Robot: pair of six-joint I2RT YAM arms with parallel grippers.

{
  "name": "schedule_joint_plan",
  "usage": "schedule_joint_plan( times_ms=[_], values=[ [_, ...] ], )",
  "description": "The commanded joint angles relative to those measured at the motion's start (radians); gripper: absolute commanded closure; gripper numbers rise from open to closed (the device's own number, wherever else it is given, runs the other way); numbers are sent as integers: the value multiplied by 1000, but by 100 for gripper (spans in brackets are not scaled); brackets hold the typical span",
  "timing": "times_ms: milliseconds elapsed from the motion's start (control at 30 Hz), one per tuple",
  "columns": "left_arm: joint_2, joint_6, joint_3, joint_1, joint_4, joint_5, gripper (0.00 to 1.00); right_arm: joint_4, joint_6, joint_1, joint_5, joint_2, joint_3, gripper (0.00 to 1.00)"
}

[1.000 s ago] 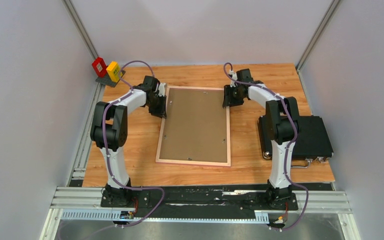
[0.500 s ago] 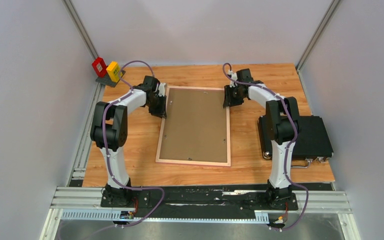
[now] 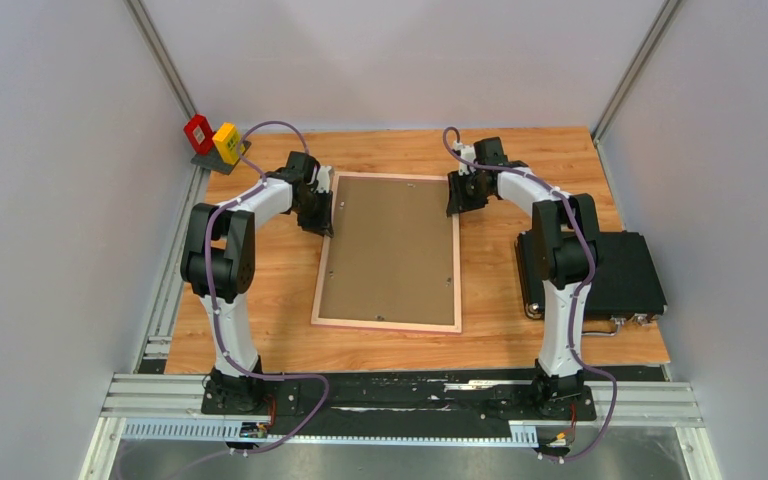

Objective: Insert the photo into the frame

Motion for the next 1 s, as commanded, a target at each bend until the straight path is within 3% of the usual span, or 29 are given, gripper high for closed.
schedule_joint_plan(
  times_ms=[0, 100, 267, 467, 967],
  values=[
    [4, 23, -1, -5, 5, 11, 89, -10, -82, 3, 5, 4, -1, 67],
    [4, 21, -2, -4, 6, 12, 89, -10, -53, -3, 4, -3, 13, 63],
    [0, 17, -9, -4, 8, 6, 89, -20, -2, -25, -8, -34, 47, 46],
    [-4, 12, -13, -3, 11, 3, 89, -33, 17, -51, -30, -105, 36, 38],
    [-15, 9, -22, 0, 14, 14, 89, 7, 16, -49, -116, -392, -329, 31]
  ],
)
